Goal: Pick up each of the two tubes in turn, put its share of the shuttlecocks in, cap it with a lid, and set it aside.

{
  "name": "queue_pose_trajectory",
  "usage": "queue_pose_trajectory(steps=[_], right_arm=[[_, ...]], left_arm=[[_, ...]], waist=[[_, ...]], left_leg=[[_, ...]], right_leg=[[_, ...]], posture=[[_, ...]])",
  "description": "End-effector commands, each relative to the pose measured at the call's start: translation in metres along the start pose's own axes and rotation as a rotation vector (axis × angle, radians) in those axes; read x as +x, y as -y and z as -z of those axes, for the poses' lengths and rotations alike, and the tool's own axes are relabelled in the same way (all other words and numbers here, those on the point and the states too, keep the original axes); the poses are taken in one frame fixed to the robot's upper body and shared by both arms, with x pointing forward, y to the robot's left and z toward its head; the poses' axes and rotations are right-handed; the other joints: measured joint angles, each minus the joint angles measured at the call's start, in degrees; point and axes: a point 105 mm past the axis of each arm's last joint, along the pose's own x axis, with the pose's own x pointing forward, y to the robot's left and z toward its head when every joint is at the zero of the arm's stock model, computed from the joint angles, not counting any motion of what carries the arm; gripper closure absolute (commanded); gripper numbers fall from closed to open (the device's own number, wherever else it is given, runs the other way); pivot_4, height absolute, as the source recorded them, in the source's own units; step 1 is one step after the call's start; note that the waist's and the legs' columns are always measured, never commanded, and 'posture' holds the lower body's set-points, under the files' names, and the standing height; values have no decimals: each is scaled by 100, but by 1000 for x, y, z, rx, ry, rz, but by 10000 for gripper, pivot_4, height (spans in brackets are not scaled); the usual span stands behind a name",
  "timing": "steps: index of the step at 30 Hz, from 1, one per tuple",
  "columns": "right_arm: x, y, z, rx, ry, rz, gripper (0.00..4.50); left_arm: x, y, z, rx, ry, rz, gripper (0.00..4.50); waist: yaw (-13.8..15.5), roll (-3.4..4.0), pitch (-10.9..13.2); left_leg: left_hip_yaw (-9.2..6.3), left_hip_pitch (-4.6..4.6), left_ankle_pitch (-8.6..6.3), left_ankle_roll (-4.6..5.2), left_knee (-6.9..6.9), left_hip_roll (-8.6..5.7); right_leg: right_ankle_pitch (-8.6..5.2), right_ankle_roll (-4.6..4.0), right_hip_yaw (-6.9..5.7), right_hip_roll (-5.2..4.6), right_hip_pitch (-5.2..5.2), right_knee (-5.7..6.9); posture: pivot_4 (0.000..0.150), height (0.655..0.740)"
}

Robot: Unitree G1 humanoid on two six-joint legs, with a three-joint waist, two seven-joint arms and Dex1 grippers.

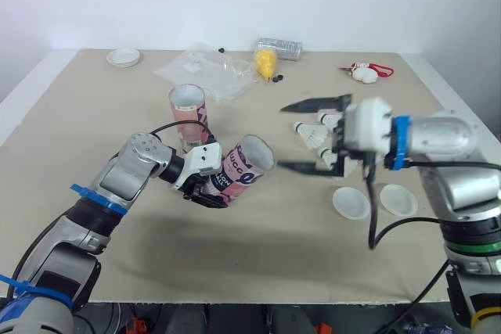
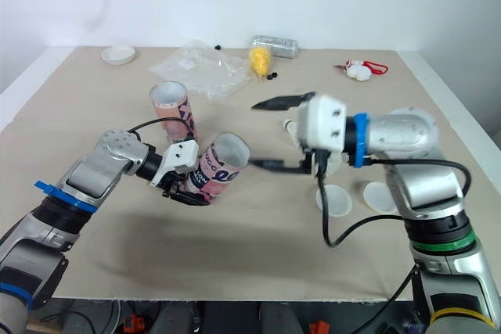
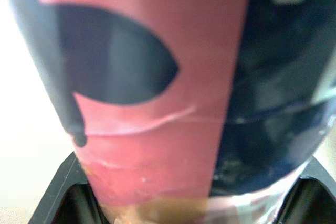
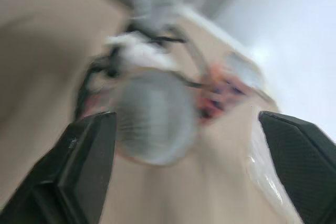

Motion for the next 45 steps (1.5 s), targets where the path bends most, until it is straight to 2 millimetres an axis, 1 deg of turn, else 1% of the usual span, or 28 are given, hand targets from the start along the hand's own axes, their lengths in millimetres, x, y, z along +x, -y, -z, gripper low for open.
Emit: queue_pose_trajectory(steps=[1, 3, 5, 8, 11, 14, 17, 21, 26, 37, 40, 43, 45], right_arm=[[-44, 19, 63, 424, -166, 404, 475], [-49, 12, 77, 473, -197, 509, 475], [-51, 1, 85, 539, -207, 576, 475], [-53, -11, 91, 631, -210, 622, 475], [-62, -18, 98, 646, -239, 695, 475], [-64, -22, 98, 670, -238, 699, 475], [-68, -32, 106, 728, -277, 690, 475], [-69, -44, 117, 770, -321, 663, 475], [-69, -49, 124, 775, -354, 665, 475], [-55, -44, 125, 730, -336, 618, 475], [-48, -41, 116, 733, -268, 584, 475], [-41, -40, 98, 733, -204, 501, 475], [-40, -41, 89, 726, -196, 454, 475]], left_arm=[[-4, -1, -2, 31, -11, -26, 14944], [-4, -1, -2, 24, -6, -25, 14944], [-4, -1, -2, 20, -6, -26, 14944], [-4, -1, -1, 20, -8, -27, 14944], [-4, -1, 0, 18, -8, -26, 14944], [-4, -1, 0, 16, -8, -25, 14944], [-3, 0, 1, 16, -8, -21, 14944], [-2, 0, -1, 14, -2, -21, 14944], [-2, 1, -2, 14, 2, -19, 14944], [-2, 5, 1, 6, -3, -18, 14944], [-2, 6, 2, 3, -4, -18, 14944], [-2, 7, 3, -1, -5, -17, 14944], [-2, 7, 4, -2, -7, -18, 14944]], waist=[[26, -31, -17], [20, -22, -12], [-9, -11, -12], [-26, 13, 0], [-18, 11, 0], [-19, 12, 0], [-18, 12, -1], [-18, 12, -1], [-19, 12, -1], [-19, 12, -1], [-19, 12, -1], [-19, 12, -1], [-19, 12, -1]], left_leg=[[-9, 0, 0, 0, -5, 0], [-6, -3, 0, 0, -6, -1], [-3, -1, 0, 0, -11, -2], [-2, 2, 0, 1, -13, 1], [-2, 1, 2, 4, -8, 0], [3, 1, 2, 4, -3, -2], [5, 2, 2, 4, -4, -1], [5, 1, 2, 4, -5, 0], [5, 2, 2, 4, -4, -1], [5, 1, 2, 4, -5, -1], [5, 1, 2, 4, -5, -1], [5, 1, 2, 4, -6, -1], [5, 1, 2, 4, -6, -1]], right_leg=[[6, -26, -10, 0, 3, 0], [7, -29, -8, -1, -3, 0], [4, -26, -3, 1, -8, 3], [-5, -10, 0, 5, -9, 7], [-4, 6, -1, 5, -5, 5], [-1, 10, 4, 2, -3, 1], [0, 9, 6, 2, -4, 2], [-3, 9, 5, 3, -4, 1], [-1, 10, 6, 3, -4, 1], [-2, 10, 6, 3, -4, 1], [-3, 11, 6, 3, -4, 0], [-3, 11, 6, 3, -4, 0], [-3, 11, 6, 3, -4, 0]], posture=[[1500, 7400], [1500, 7400], [1500, 7400], [1500, 7400], [1500, 7400], [1500, 7400], [1500, 7400], [1500, 7400], [1500, 7400], [1500, 7400], [1500, 7400], [1500, 7400], [1500, 7400]])
